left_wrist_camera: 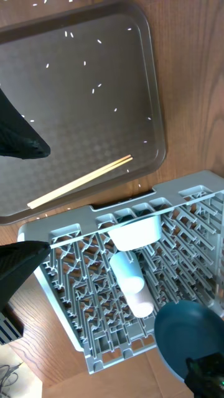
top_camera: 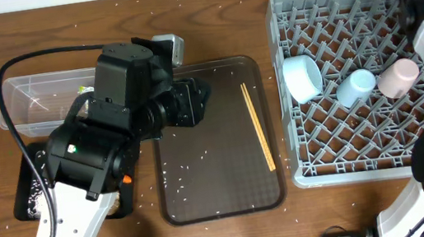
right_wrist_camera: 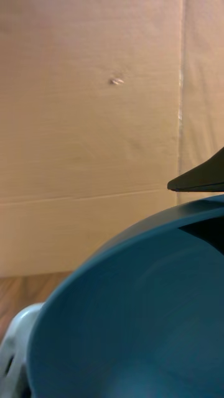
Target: Sort waste into correct bins and load items into the dishwasher rack
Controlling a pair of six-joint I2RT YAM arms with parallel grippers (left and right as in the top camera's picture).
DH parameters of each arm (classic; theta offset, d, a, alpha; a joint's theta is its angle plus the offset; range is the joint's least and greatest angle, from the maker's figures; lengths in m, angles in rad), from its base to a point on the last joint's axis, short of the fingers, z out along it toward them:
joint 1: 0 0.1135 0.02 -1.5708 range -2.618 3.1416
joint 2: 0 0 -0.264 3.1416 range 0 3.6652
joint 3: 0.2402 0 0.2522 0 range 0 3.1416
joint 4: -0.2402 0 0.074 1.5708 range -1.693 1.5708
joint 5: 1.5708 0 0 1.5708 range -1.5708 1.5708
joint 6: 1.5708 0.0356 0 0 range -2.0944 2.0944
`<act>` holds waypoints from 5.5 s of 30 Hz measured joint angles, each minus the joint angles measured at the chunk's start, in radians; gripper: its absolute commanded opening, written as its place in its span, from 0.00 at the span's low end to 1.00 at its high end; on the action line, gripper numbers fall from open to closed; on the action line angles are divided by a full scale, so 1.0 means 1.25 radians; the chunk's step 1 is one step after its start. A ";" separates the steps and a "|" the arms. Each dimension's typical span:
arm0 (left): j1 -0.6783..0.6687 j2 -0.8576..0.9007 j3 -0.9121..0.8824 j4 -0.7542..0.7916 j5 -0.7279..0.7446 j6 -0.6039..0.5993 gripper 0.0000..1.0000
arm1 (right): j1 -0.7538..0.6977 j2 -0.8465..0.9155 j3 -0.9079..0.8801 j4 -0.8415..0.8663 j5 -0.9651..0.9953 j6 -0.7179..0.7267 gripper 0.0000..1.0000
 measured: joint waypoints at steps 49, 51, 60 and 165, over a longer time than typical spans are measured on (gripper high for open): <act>0.000 -0.186 0.009 -0.110 -0.244 0.002 0.51 | 0.677 -0.142 0.006 -0.474 -0.095 0.464 0.91; 0.000 -0.201 0.011 -0.133 -0.260 0.002 0.51 | 0.681 -0.141 0.004 -0.547 -0.229 0.564 0.77; 0.000 -0.223 0.014 -0.270 -0.376 0.009 0.98 | 0.681 -0.139 0.002 -0.729 -0.598 0.988 0.55; 0.000 -0.223 0.014 -0.356 -0.402 0.005 0.98 | 0.031 -0.132 -0.055 -0.849 -0.464 0.773 0.19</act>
